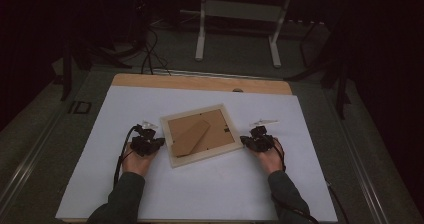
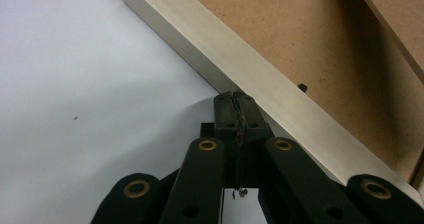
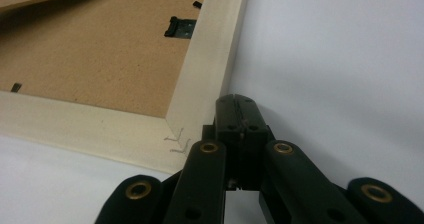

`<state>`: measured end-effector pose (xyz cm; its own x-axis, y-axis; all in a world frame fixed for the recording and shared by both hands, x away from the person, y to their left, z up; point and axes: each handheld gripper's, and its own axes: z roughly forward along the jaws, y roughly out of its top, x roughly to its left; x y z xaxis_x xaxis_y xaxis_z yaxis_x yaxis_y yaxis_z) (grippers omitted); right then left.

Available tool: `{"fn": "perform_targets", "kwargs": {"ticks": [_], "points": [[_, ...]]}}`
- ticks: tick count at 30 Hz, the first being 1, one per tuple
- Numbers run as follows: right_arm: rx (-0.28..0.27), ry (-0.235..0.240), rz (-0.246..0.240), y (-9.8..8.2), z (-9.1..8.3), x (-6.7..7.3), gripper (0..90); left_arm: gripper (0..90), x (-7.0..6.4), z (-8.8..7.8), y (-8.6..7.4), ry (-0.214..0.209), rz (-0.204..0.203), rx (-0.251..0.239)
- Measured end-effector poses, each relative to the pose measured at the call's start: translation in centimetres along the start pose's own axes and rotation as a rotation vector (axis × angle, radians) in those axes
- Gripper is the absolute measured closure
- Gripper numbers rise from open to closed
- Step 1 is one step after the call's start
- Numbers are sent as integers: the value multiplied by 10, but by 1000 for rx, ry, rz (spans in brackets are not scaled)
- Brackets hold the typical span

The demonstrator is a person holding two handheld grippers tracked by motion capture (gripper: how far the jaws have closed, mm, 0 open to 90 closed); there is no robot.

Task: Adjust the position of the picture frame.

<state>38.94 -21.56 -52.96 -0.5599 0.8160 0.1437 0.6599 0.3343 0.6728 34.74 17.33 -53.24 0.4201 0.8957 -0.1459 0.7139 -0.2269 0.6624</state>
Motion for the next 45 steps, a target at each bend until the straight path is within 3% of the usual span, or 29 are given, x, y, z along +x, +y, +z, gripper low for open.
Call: {"fn": "perform_targets", "kwargs": {"ticks": [9, 16, 19, 26, 31, 38, 42, 45], "points": [[2, -4, -20, -7, -6, 7, 900, 900, 1, -2, -5, -38, 6, -16], [8, -3, -57, -13, -10, 14, 900, 900, -2, -11, -20, -88, 17, -31], [5, -6, -63, -16, -11, 17, 900, 900, -3, -12, -21, -83, 23, -24], [-38, 6, -42, -26, -14, 19, 900, 900, -4, -16, -27, -98, 1, -35], [-54, 24, -27, -30, -16, 19, 900, 900, -9, -18, -28, -65, 35, -28], [-49, 18, -38, -32, -18, 22, 900, 900, -7, -16, -27, -64, 28, -35], [-42, 17, -46, -32, -19, 24, 900, 900, -11, -14, -22, -1, 62, -29], [-38, 19, -49, -33, -20, 24, 900, 900, -10, -13, -20, 4, 64, -27]]}}
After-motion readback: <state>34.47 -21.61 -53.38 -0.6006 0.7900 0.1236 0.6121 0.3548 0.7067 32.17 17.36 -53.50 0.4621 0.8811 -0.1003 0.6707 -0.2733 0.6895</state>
